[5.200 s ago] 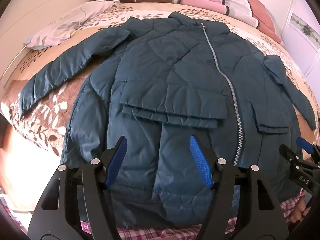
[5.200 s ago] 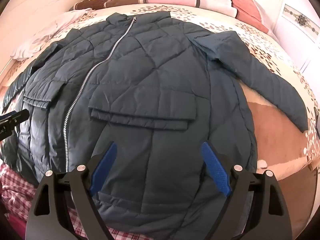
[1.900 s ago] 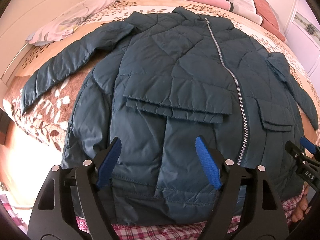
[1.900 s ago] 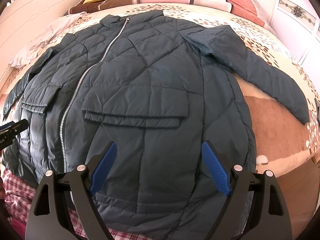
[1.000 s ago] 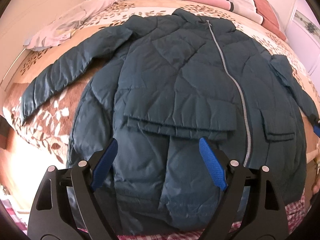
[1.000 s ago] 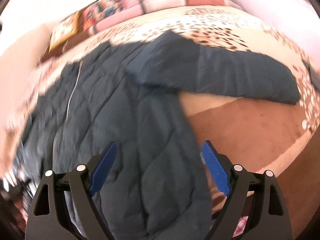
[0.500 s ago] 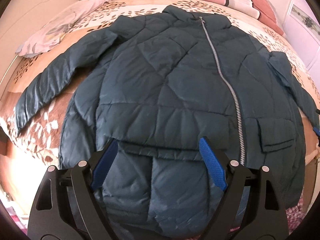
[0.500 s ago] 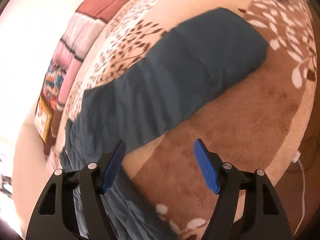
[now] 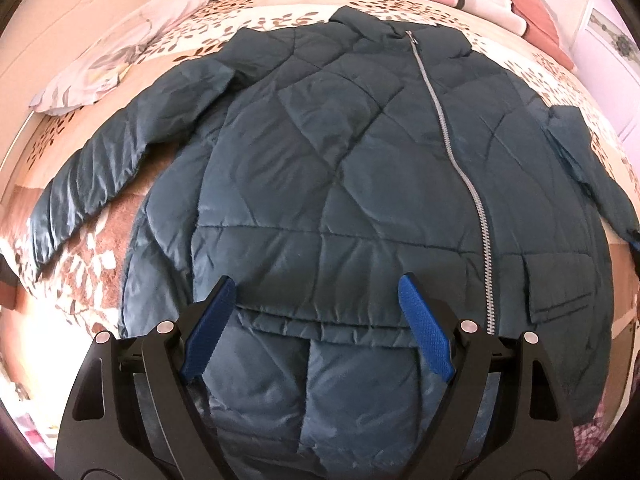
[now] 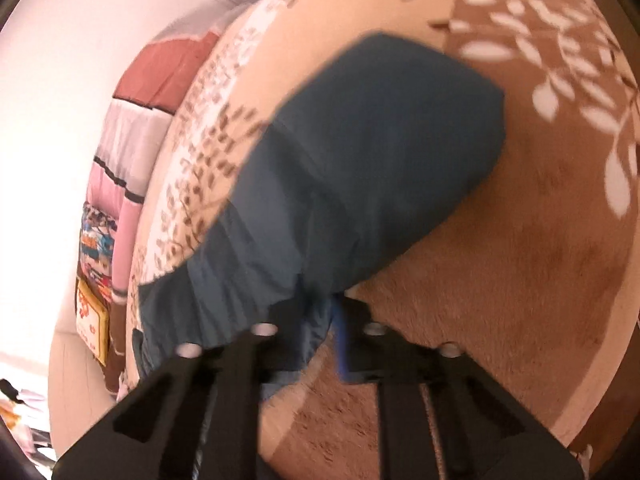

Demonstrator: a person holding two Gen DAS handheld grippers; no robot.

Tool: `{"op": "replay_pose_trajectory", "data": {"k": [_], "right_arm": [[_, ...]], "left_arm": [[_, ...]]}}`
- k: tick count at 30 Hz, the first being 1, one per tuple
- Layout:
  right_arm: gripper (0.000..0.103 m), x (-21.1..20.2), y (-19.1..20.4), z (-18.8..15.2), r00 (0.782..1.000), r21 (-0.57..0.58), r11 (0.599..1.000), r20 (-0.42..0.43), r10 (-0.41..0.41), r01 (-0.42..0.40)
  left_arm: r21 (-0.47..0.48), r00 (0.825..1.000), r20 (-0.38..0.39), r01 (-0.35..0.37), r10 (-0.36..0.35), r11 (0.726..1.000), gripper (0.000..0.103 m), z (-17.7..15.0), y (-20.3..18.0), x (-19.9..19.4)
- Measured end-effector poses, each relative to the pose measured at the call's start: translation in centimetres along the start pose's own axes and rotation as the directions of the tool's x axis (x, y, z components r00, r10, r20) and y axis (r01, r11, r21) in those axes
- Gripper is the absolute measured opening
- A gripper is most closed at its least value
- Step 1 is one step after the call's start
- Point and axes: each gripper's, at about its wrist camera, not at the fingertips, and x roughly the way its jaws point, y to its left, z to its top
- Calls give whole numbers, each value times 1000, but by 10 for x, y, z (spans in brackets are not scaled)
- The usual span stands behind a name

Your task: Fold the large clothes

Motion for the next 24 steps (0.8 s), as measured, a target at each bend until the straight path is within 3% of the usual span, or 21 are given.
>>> {"op": "replay_pose_trajectory", "data": {"k": [4, 6, 8, 9, 10, 13, 16, 20, 24], "right_arm": [[6, -33, 54, 0, 992, -199, 980, 116, 40, -17], [6, -57, 103, -10, 980, -353, 935, 167, 104, -40], [6, -74, 151, -27, 967, -494, 866, 179, 183, -72], [6, -83, 180, -42, 959, -575, 813, 168, 229, -93], [6, -86, 200, -55, 953, -625, 772, 149, 262, -115], [6, -95, 269, -123, 929, -776, 585, -5, 370, -237], [6, -83, 311, -194, 904, -825, 444, -175, 390, -351], [5, -44, 335, -287, 889, -839, 325, -345, 302, -436], [6, 6, 328, -369, 892, -842, 294, -429, 144, -453]], "left_arm": [[-26, 1000, 14, 16, -15, 1000, 83, 4, 8, 2], [-43, 999, 23, 29, -28, 999, 83, 6, 13, 2], [-58, 999, 35, 43, -41, 997, 83, 7, 19, 2], [-65, 998, 40, 49, -46, 997, 83, 7, 22, 1], [-75, 998, 47, 55, -52, 996, 83, 8, 27, 1], [-105, 996, 62, 63, -57, 992, 83, 7, 40, 0], [-145, 996, 73, 70, -60, 987, 83, 6, 56, 0], [-179, 995, 86, 57, -42, 982, 83, 2, 79, -1], [-206, 996, 90, 38, -20, 978, 83, -2, 102, -1]]}}
